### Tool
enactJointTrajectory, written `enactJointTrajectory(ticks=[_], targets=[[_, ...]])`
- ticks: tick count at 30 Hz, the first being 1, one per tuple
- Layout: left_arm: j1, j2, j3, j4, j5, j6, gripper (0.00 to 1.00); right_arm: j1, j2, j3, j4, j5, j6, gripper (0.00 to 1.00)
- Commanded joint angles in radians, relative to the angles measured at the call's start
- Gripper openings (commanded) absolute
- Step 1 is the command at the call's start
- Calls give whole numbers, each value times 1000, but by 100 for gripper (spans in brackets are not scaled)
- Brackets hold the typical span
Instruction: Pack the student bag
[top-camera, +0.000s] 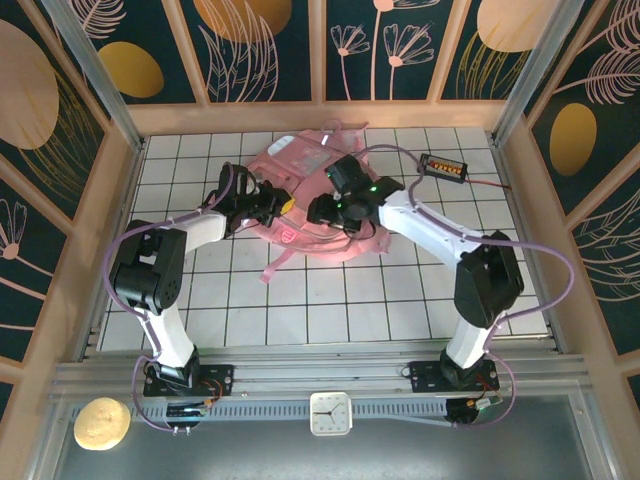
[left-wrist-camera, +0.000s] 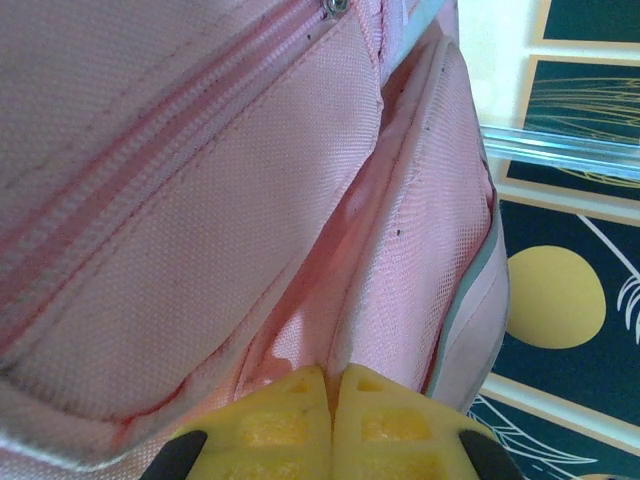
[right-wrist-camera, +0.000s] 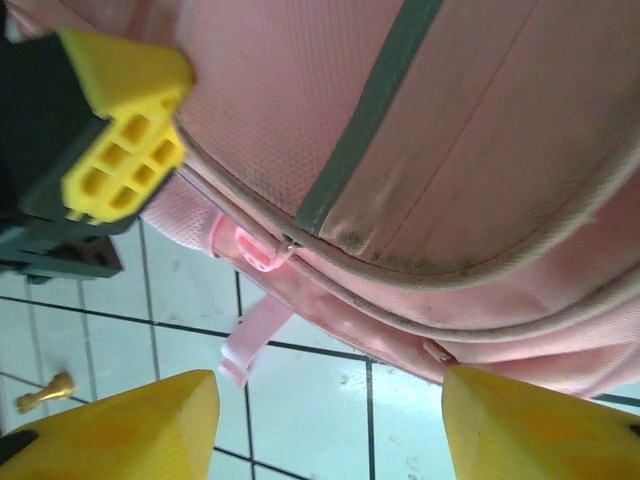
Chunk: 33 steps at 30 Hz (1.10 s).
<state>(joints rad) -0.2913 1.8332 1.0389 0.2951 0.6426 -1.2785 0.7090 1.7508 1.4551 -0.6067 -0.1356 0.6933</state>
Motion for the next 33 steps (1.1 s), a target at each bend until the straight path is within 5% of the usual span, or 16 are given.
enactJointTrajectory(ticks=[1, 11, 25, 33], targets=[[-8, -23, -2, 75, 25, -43, 0, 38, 28, 0, 117, 100, 61, 60], [-13, -36, -5, 49, 29, -21, 0, 49, 184, 77, 114, 120, 158, 41], [-22, -38, -26, 76, 25, -35, 0, 56, 271, 185, 60, 122, 206, 35], [-23, -35, -29, 79, 31, -37, 0, 57, 290, 209, 45, 148, 178, 14]])
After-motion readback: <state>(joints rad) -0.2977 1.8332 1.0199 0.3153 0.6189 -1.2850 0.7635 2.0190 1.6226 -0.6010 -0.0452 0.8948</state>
